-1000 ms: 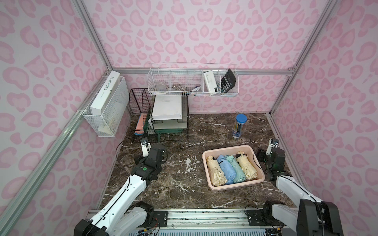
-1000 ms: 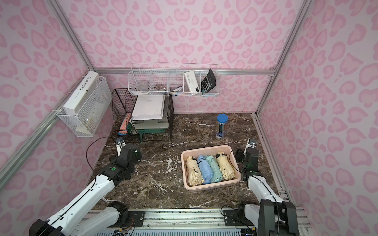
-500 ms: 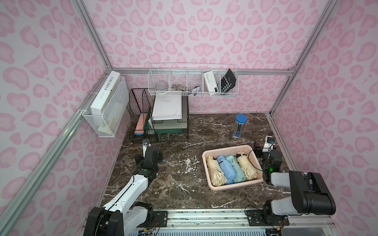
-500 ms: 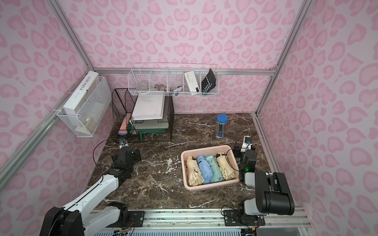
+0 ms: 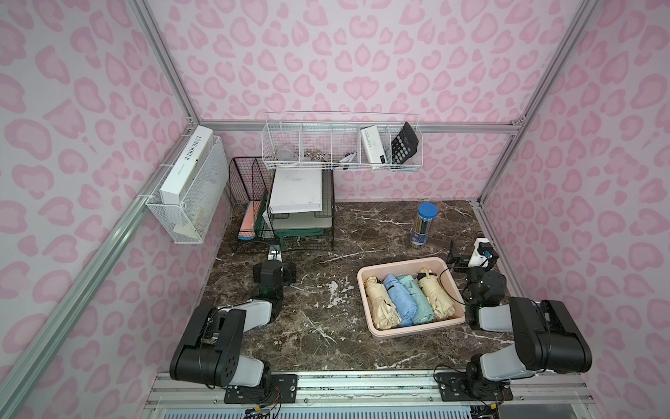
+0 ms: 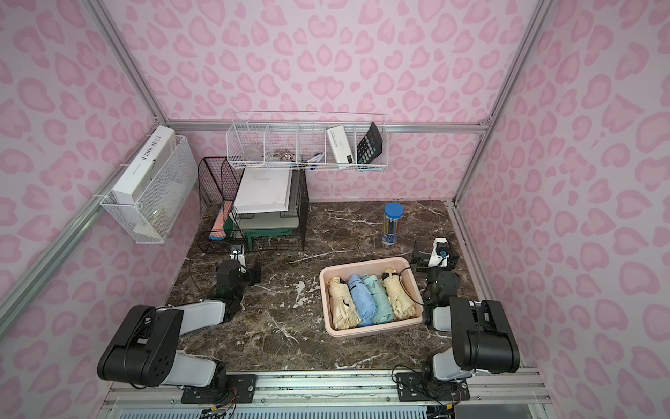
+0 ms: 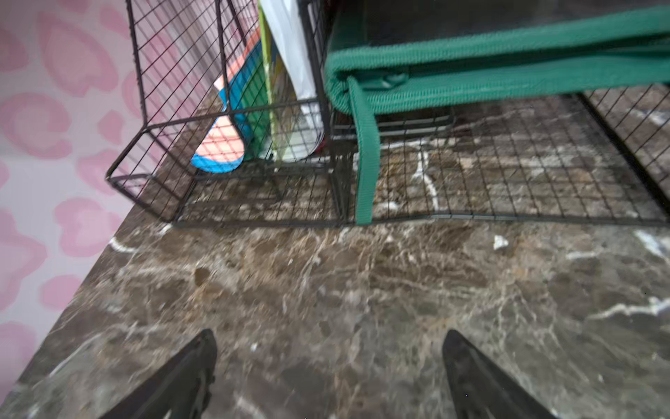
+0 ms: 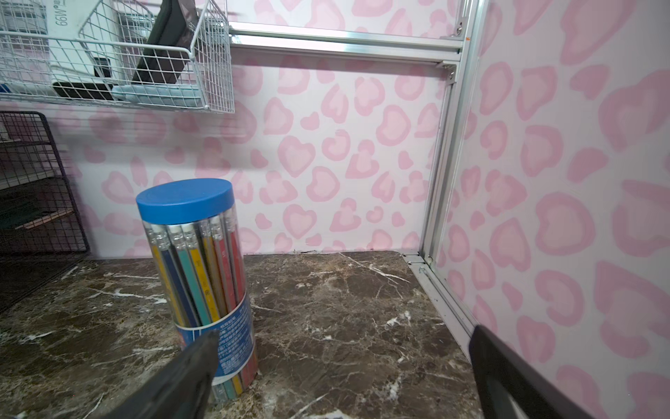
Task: Put the umbrella into the storage box
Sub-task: Reset both arms
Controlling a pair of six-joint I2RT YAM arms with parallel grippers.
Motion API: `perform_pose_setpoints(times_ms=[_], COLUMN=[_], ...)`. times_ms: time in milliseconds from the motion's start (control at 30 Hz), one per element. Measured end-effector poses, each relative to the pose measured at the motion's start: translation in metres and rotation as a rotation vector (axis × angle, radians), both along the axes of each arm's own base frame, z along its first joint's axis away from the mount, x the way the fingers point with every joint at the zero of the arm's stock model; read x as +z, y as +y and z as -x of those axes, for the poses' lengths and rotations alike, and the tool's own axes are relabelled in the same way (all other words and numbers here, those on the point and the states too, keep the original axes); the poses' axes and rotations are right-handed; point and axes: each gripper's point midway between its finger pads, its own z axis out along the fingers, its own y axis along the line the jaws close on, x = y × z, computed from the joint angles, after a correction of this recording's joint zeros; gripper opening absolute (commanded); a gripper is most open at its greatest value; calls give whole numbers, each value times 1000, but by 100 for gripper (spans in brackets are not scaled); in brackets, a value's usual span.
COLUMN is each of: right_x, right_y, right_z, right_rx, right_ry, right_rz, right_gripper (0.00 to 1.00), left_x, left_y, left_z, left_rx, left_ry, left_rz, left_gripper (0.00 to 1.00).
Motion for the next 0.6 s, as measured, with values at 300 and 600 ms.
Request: perform_pose_setpoints(times_ms=[300,600], right_x=[-1,-6], right_y=[5,10], right_z=[-1,-5], right_rx=[21,39], right_ry=[4,29], right_rz=[24,29], right_gripper=[100,100], left_x=[3,7], left_y=[-8,-4], left_z=[-14,-19], left_rx=[-58,-58], left_ry=[-39,-47], left_rz=[-3,7], left_gripper=[98,98])
